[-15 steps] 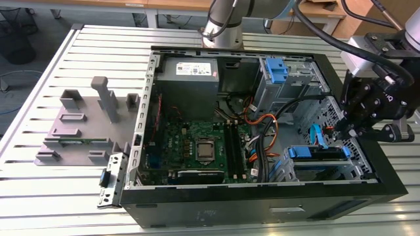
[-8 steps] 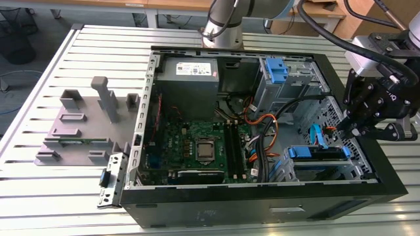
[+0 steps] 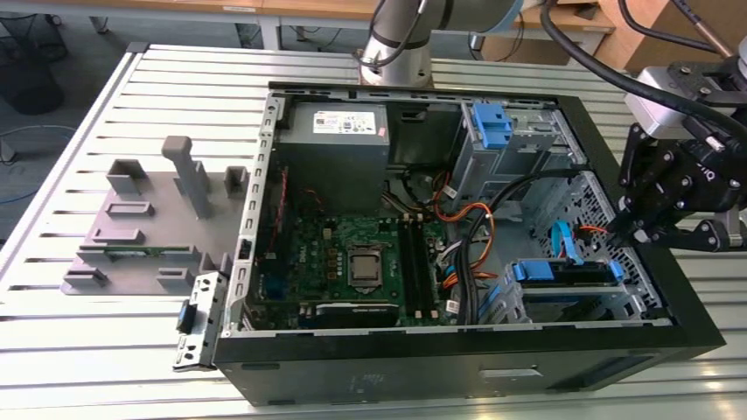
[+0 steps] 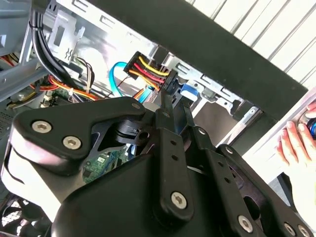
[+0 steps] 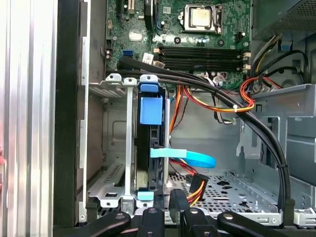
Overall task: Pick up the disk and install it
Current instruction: 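Insert the second disk wire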
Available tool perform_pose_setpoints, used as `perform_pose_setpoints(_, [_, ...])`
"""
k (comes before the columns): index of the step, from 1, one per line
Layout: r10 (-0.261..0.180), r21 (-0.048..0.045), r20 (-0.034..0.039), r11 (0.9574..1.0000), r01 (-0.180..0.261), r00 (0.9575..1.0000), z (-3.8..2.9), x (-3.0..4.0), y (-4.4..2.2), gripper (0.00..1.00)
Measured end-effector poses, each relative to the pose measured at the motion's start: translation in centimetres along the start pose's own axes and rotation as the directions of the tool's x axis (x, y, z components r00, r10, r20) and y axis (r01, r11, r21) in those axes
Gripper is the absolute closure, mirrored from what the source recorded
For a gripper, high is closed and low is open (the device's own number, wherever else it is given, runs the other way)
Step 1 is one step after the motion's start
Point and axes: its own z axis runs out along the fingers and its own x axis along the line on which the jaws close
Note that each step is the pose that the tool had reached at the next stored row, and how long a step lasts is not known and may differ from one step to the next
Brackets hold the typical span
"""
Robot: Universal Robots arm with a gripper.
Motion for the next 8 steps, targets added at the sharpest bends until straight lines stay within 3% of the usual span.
perform_pose_setpoints(8, [0.0,0.0,-0.0002,1.0,0.0,1.0,0.27,-0.08,-0.92,0.76])
